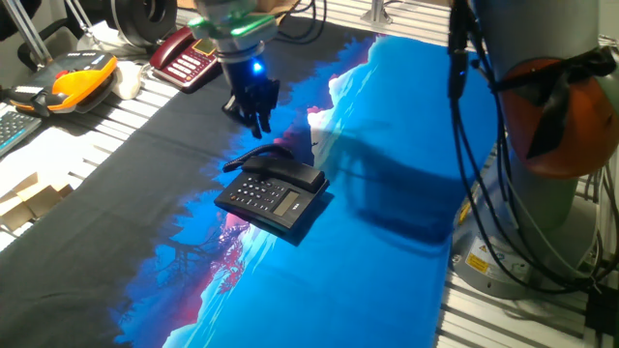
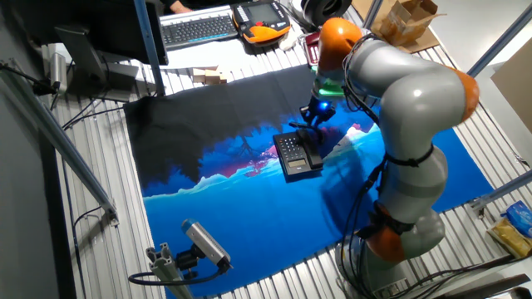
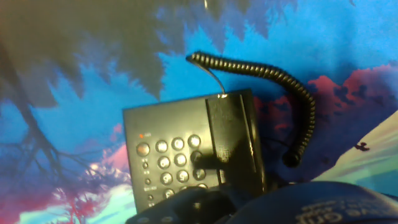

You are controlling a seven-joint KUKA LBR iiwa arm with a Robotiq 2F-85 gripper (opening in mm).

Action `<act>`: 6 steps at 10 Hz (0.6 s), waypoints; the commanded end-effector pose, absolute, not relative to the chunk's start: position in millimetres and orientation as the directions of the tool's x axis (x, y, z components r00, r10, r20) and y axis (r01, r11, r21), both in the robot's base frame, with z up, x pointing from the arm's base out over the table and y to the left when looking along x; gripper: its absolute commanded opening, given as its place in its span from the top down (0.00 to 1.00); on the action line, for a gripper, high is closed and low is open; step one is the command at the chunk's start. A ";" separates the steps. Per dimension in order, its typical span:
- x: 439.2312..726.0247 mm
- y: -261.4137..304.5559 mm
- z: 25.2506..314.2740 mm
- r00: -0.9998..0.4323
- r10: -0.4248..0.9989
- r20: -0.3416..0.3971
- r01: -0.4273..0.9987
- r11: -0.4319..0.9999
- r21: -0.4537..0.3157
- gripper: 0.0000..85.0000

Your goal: Place the handset of the telephone on the corresponding phone cradle

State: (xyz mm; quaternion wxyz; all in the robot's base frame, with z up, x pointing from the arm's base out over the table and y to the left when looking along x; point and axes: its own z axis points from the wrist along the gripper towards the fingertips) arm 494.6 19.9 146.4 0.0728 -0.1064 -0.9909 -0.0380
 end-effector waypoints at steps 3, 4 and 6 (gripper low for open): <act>494.8 4.5 155.5 -0.981 0.143 0.133 0.154 0.985 0.078 1.00; 493.7 3.8 156.1 -0.984 0.124 0.126 0.134 0.988 0.075 1.00; 492.2 4.2 157.0 -0.992 0.071 0.103 0.078 0.995 0.063 1.00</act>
